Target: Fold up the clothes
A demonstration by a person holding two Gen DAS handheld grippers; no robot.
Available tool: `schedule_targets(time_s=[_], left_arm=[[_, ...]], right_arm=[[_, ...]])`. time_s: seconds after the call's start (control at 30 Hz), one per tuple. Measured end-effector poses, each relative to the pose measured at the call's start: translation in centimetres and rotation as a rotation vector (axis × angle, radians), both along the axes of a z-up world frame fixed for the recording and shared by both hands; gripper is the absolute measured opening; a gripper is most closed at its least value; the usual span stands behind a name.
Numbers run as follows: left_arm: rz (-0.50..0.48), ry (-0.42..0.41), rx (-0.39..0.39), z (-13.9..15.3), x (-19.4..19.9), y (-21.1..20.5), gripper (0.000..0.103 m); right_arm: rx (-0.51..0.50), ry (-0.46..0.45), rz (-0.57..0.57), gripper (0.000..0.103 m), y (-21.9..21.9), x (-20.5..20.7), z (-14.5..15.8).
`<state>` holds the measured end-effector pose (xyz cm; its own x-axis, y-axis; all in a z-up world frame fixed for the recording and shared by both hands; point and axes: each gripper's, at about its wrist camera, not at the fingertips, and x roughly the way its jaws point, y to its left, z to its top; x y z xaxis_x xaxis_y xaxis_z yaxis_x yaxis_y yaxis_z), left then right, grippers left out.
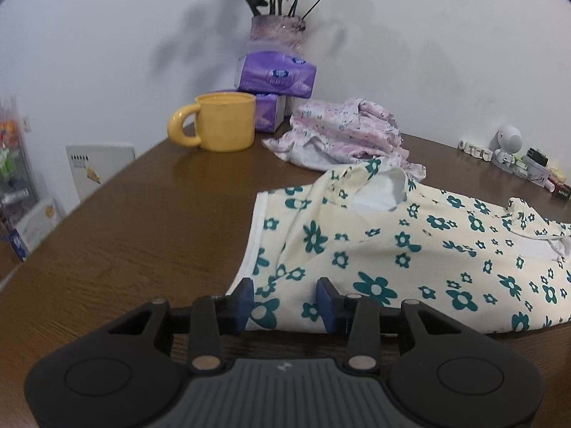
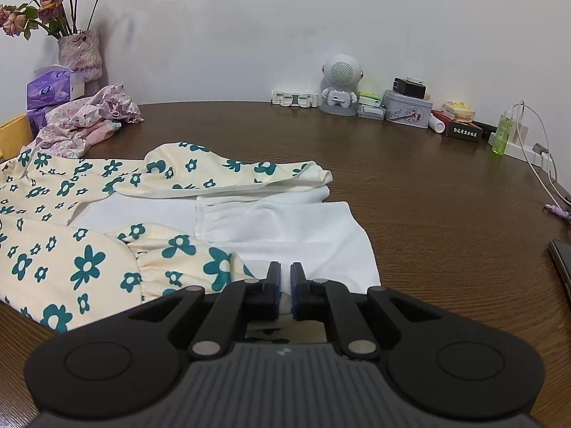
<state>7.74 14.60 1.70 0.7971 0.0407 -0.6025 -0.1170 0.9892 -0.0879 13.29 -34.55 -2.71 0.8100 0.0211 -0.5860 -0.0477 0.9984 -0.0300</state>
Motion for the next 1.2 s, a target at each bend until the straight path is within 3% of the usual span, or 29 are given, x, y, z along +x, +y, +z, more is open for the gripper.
schedule_targets(time_s=[0.7,0.77,0.83,0.9,1.03,1.2], left_arm=[[-0.012,-0.004,-0.001,0.4,-0.1,0.0,0.043],[-0.019,-0.019,0.000,1.1,-0.5,0.0,0.050],[-0.025,-0.033,0.011,1.8,-0.8,-0.3,0.051],[-0.050,-0.044,0.020,2.4,-0.6,-0.7,0.051],[-0.092,-0.022,0.021,2.2,1.5,-1.5,0.051],[-0.126,0.040,-0.013,1.1,4.4,-1.4,0.051]], right_arm=[[-0.021,0.000,-0.005,0.007,0.3,-0.1,0.2],[-0.018,-0.005,-0.010,0.011,0.3,-0.3,0.3],[-0.015,-0.040,-0.014,0.029,0.5,-1.2,1.2],[-0.013,-0.075,-0.018,0.039,0.8,-2.1,2.1],[0.007,-0.107,0.051,0.045,2.5,-2.9,3.8],[-0.034,-0.045,0.125,0.046,5.0,-0.8,3.2]])
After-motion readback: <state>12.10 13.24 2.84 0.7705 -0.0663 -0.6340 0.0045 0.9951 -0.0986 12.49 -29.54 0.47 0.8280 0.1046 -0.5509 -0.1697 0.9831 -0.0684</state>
